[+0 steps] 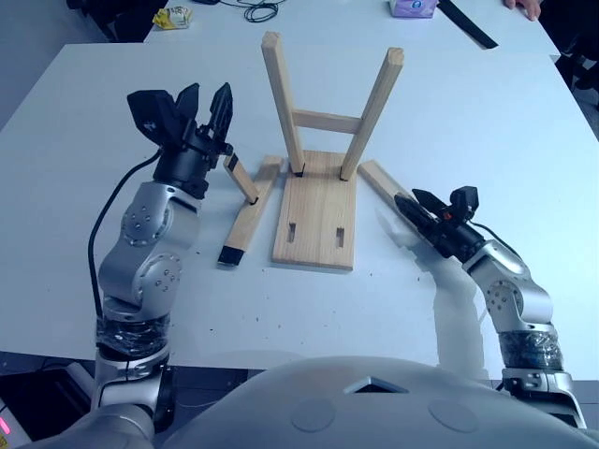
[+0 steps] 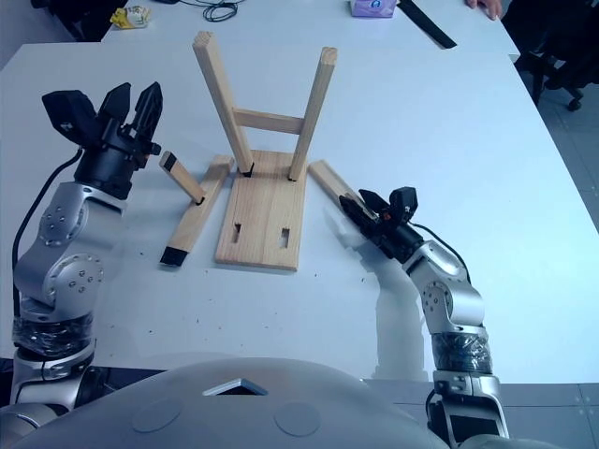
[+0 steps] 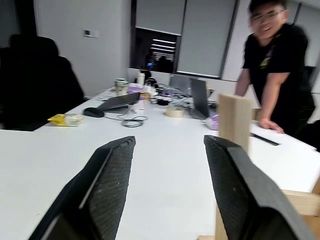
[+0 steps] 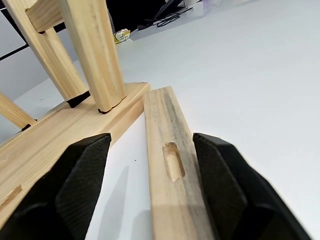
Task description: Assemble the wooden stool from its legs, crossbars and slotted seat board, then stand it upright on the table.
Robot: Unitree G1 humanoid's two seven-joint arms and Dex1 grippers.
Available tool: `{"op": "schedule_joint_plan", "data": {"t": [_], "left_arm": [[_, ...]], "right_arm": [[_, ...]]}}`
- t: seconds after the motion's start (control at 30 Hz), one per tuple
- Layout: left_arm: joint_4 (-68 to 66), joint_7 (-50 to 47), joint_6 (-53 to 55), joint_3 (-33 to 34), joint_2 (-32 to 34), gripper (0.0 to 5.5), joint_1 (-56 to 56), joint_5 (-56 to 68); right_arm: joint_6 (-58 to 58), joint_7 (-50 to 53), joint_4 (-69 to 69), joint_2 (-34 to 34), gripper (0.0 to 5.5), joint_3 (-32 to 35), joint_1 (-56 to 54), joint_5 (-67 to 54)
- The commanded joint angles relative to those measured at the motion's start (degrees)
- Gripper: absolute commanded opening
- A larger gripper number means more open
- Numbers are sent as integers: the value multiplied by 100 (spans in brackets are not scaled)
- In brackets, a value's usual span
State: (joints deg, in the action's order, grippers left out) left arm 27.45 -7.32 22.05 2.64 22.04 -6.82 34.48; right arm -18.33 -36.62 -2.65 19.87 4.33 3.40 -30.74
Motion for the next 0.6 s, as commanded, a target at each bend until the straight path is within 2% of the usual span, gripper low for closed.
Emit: {"op": "schedule_joint_plan", "data": {"t": [0.03, 0.33, 0.53, 0.6], "left_arm": [[-304, 168, 123, -35, -150, 256, -416, -331], [-854, 568, -92, 91, -452, 256, -560, -898], [124, 480, -452, 896, -466, 256, -1066, -742], [336, 543, -408, 940, -502, 256, -1038, -653]], "right_arm": [[-208, 33, -365, -13, 303, -165, 157, 291], [-77, -26, -637, -92, 303, -258, 1, 422], [-115, -63, -614, -14, 303, -176, 60, 400], [-143, -71, -571, -17, 303, -204, 106, 406]]}}
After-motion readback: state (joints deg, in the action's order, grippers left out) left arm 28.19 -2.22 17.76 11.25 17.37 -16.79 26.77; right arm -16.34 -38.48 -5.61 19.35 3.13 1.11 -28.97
